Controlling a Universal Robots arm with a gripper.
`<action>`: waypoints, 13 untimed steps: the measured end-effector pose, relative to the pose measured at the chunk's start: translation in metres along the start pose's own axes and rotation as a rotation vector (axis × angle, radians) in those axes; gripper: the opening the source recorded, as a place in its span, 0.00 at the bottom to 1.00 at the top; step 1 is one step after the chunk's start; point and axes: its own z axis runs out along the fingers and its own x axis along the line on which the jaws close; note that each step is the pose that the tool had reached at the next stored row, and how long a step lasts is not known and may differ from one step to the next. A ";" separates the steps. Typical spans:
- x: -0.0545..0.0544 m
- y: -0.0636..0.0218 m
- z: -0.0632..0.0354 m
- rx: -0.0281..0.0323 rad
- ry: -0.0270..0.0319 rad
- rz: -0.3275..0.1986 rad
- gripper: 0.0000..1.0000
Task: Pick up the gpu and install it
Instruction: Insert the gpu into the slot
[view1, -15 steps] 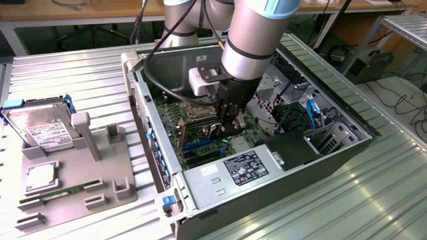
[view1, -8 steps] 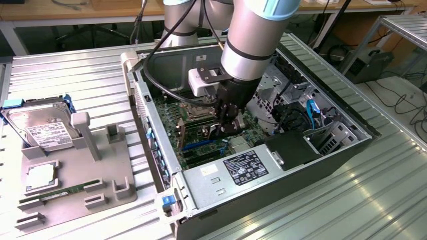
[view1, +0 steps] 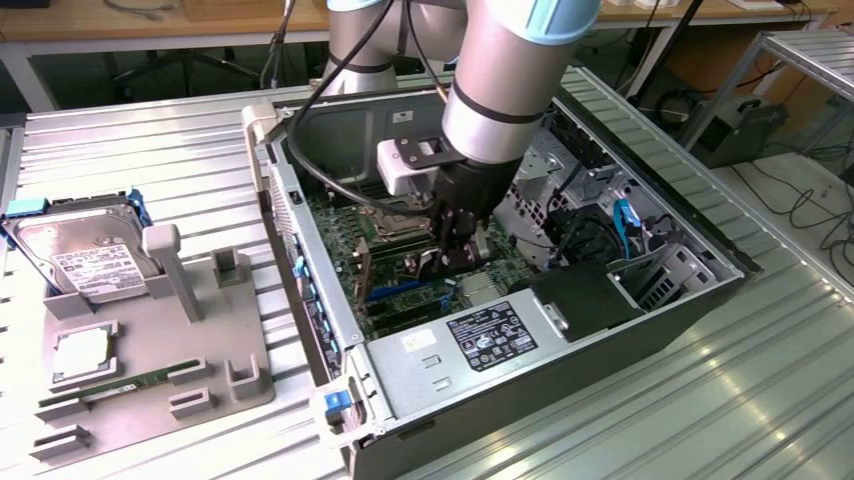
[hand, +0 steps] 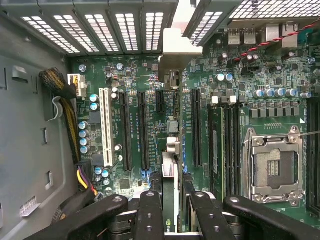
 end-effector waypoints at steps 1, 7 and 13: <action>0.000 0.0000 0.0002 0.0000 0.0001 0.000 0.26; 0.000 0.0004 0.0021 0.0000 0.0001 0.000 0.26; 0.000 0.0020 0.0025 0.0000 0.0001 0.000 0.26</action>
